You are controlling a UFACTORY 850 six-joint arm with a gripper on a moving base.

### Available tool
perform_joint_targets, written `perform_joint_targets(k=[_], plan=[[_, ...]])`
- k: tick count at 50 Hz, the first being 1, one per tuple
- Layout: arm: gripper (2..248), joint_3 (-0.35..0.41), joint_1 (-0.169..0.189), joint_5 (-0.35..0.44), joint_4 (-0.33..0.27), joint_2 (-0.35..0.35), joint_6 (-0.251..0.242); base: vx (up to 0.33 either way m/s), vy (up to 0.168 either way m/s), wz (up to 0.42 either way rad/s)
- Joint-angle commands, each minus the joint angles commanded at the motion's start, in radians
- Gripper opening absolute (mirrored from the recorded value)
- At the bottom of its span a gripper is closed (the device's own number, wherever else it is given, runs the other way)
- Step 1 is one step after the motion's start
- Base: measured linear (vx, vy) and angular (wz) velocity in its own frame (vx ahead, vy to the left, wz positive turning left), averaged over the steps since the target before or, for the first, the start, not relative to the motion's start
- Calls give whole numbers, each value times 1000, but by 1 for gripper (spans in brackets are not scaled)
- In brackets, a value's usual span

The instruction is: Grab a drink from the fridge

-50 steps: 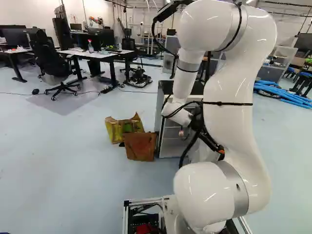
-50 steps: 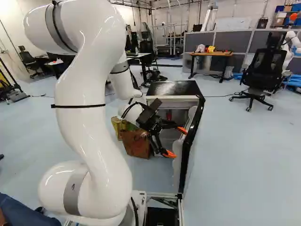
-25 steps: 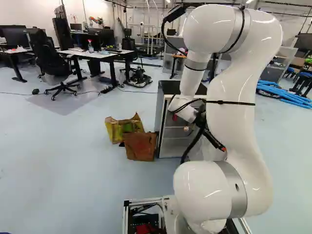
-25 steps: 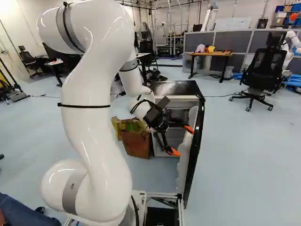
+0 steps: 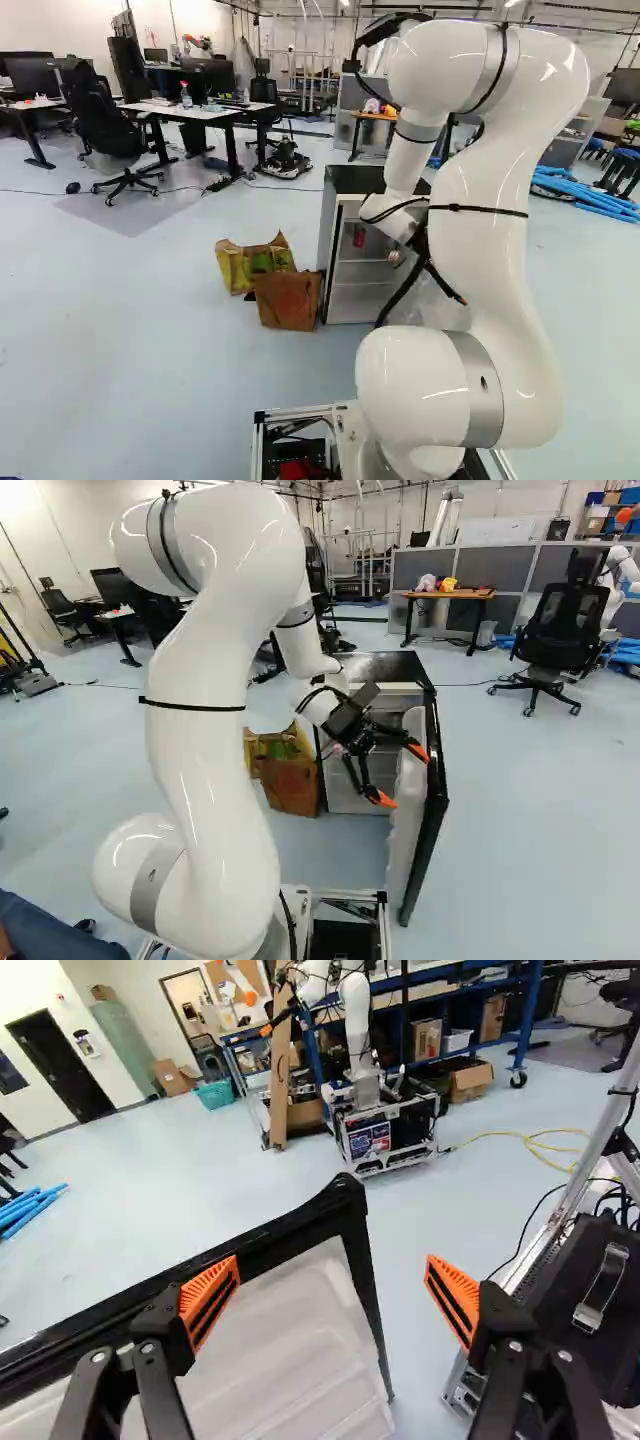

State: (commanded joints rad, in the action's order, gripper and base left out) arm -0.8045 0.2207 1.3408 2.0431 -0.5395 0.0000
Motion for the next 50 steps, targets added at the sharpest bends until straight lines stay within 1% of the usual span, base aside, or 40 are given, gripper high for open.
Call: perform_joint_targets(k=[27,50], plan=[[247,-100,94,-26,-2,-39,0,0,0,0],[247,-185,162,-50,-53,-76,0,0,0,0]])
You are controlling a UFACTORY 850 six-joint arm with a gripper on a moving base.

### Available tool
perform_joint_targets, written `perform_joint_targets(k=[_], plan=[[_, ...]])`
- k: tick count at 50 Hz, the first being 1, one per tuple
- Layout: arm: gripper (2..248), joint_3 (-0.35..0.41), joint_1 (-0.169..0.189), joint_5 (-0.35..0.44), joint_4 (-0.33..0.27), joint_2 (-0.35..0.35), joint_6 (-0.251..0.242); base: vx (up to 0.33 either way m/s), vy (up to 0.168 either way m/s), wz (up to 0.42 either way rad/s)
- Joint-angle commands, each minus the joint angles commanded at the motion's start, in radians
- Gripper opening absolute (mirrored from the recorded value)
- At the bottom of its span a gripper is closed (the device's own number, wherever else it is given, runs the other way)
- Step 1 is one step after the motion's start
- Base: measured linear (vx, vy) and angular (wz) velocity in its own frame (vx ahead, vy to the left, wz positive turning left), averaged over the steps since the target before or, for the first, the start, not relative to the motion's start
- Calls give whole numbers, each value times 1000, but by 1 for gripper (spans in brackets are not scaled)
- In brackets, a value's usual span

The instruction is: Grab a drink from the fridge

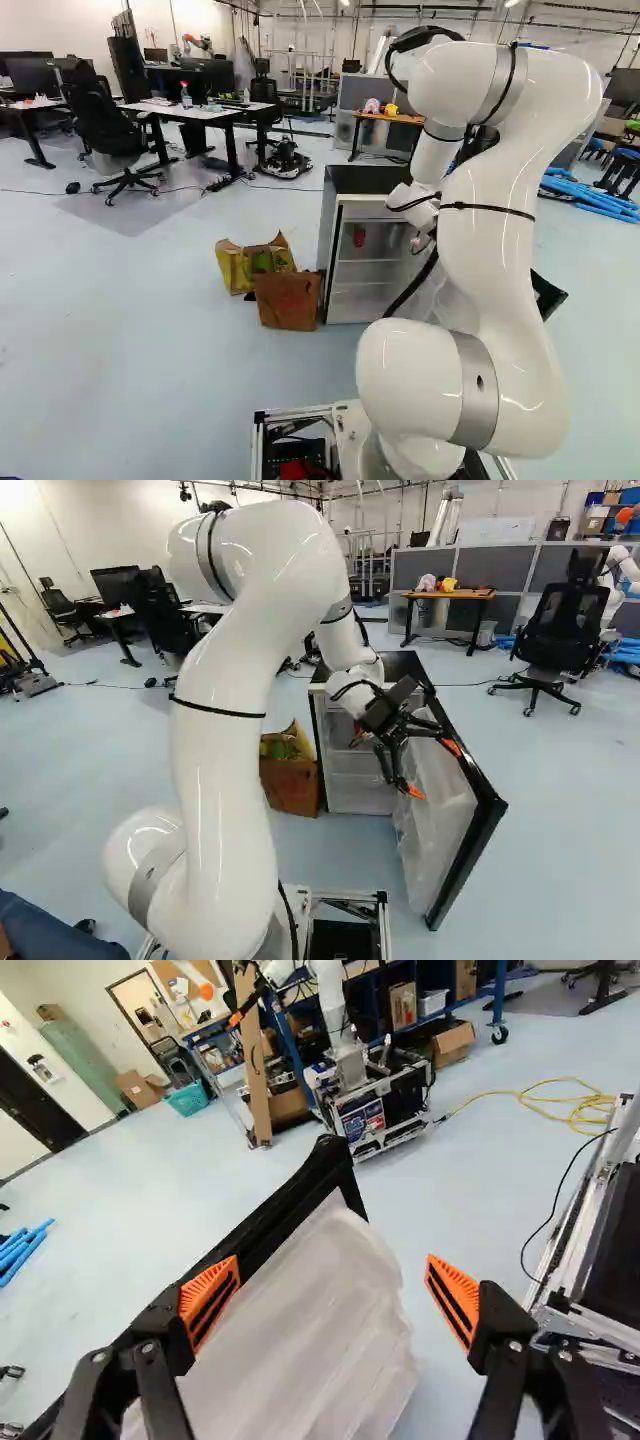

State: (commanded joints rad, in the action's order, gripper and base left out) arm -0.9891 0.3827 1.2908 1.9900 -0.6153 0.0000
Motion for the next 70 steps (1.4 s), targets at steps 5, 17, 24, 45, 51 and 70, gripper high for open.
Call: perform_joint_targets(k=[5,17,24,45,51,70], plan=[[247,-19,13,-5,-13,-9,0,0,0,0],[247,-62,44,-18,-43,-29,0,0,0,0],[247,-64,45,-25,-59,-30,0,0,0,0],[247,15,28,-44,-142,9,0,0,0,0],[247,56,19,-48,-199,31,0,0,0,0],[247,189,-11,-61,-397,104,0,0,0,0]])
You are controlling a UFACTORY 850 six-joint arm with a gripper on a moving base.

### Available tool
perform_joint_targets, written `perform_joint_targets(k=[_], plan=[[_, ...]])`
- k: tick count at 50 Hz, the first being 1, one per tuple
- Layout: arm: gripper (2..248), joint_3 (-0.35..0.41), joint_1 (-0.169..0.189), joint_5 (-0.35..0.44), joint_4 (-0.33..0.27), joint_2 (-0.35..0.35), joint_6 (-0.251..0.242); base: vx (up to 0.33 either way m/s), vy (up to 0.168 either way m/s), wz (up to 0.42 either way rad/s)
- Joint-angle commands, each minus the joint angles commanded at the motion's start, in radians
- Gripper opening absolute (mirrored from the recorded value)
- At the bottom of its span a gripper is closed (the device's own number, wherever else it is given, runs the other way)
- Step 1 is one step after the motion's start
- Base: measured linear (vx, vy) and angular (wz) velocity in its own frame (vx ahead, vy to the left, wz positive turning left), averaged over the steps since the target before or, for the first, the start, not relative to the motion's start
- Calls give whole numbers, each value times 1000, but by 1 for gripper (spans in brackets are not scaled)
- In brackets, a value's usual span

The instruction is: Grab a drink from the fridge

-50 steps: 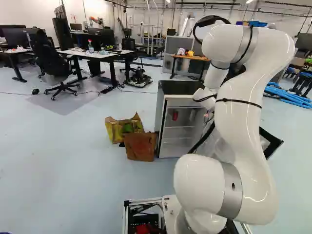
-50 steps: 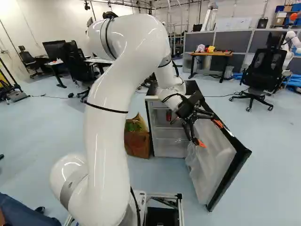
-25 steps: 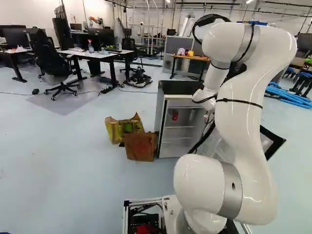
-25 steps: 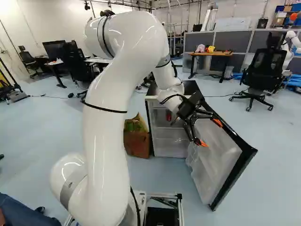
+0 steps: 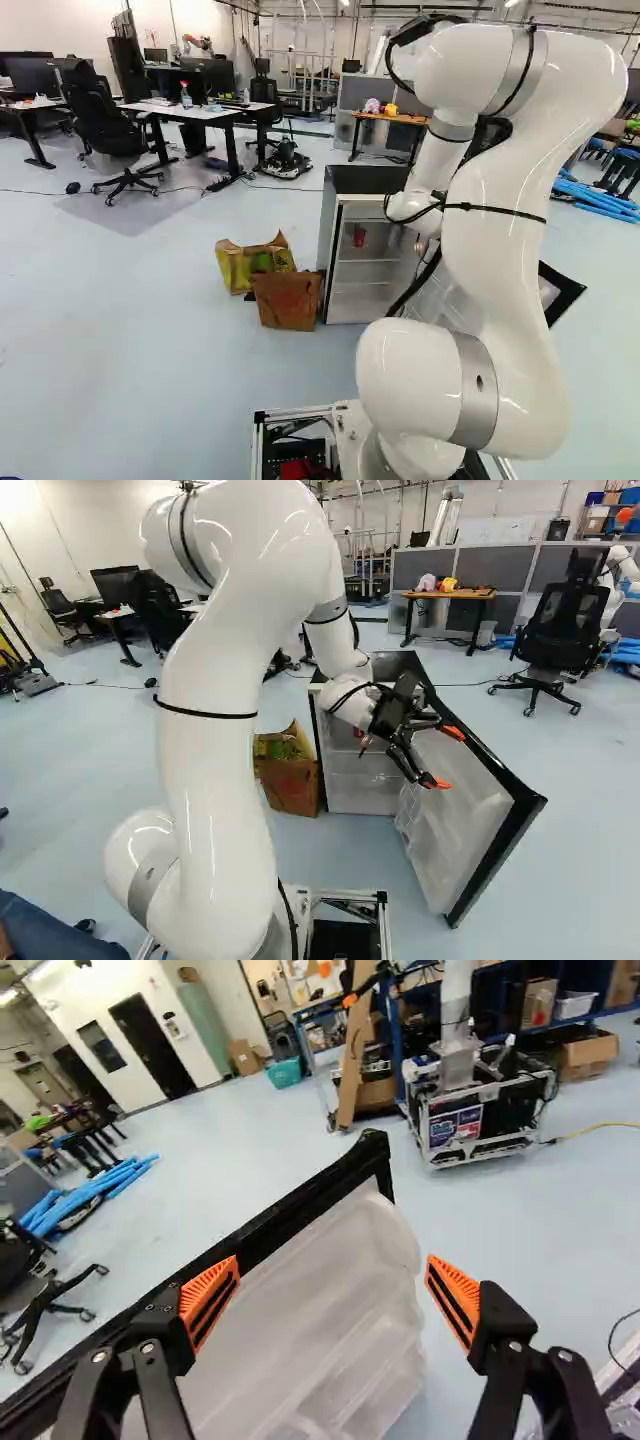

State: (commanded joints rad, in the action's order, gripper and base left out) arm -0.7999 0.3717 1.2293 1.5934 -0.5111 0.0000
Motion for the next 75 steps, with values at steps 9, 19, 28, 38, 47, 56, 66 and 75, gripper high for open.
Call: perform_joint_targets(k=[9,19,28,38,47,56,66,75], plan=[[247,63,-15,-6,-95,38,0,0,0,0],[247,133,-32,-13,-200,82,0,0,0,0],[247,196,-48,-21,-294,123,0,0,0,0],[247,265,-67,-31,-399,171,0,0,0,0],[247,323,-82,-40,-494,214,0,0,0,0],[247,365,-90,-49,-588,246,0,0,0,0],[247,390,-93,-60,-693,266,0,0,0,0],[247,393,-93,-69,-788,268,0,0,0,0]])
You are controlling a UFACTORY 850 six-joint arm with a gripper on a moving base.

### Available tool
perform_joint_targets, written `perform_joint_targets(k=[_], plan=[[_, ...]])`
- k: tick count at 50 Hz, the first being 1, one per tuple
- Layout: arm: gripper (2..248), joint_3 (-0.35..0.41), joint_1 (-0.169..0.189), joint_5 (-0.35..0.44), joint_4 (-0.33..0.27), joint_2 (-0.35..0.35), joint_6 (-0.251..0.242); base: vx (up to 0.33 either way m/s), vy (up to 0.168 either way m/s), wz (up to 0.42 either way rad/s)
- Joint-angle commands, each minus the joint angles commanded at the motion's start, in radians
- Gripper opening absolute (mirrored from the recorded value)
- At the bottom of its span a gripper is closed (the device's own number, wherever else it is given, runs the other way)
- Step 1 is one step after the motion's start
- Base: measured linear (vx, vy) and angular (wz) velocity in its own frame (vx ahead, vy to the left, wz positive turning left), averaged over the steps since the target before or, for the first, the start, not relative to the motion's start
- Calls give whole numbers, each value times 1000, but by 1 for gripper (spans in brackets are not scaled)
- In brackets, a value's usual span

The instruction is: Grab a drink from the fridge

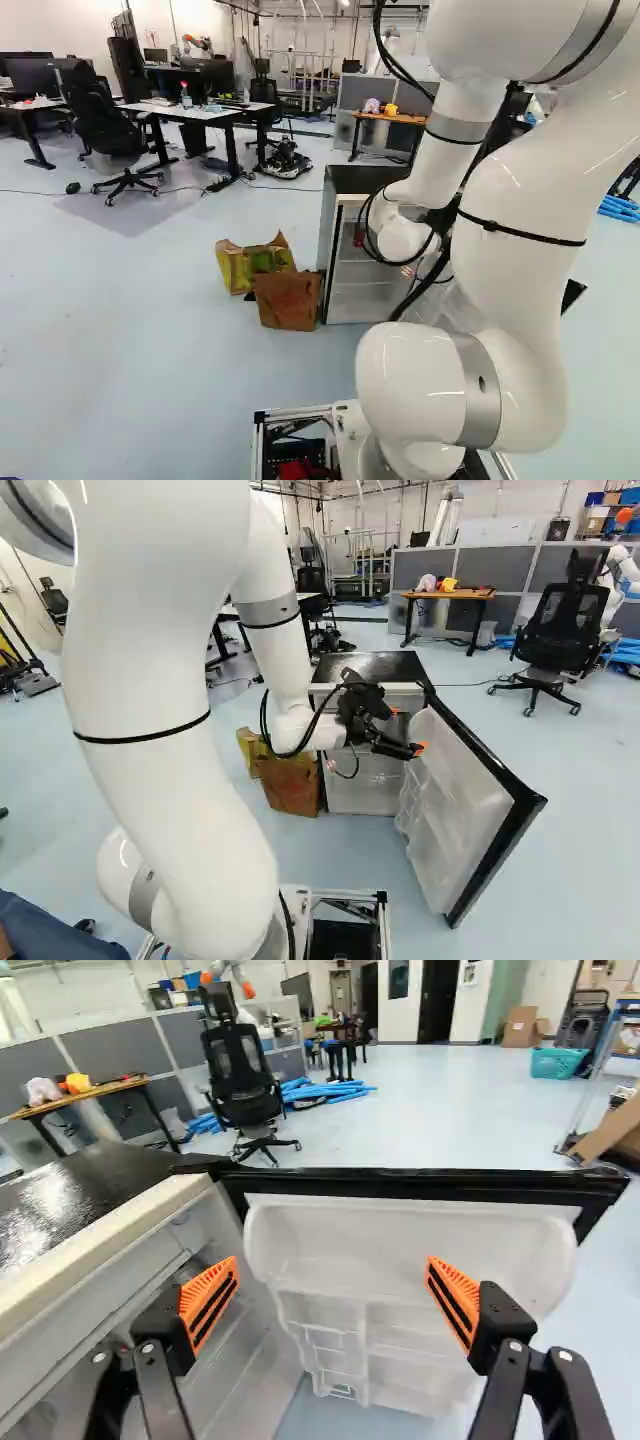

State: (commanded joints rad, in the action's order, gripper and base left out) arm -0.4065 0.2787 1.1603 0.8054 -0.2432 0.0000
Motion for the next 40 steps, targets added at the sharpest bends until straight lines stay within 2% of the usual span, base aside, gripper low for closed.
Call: perform_joint_targets(k=[13,40], plan=[[247,-2,0,-13,-137,-8,0,0,0,0],[247,-23,0,-41,-422,-94,0,0,0,0]])
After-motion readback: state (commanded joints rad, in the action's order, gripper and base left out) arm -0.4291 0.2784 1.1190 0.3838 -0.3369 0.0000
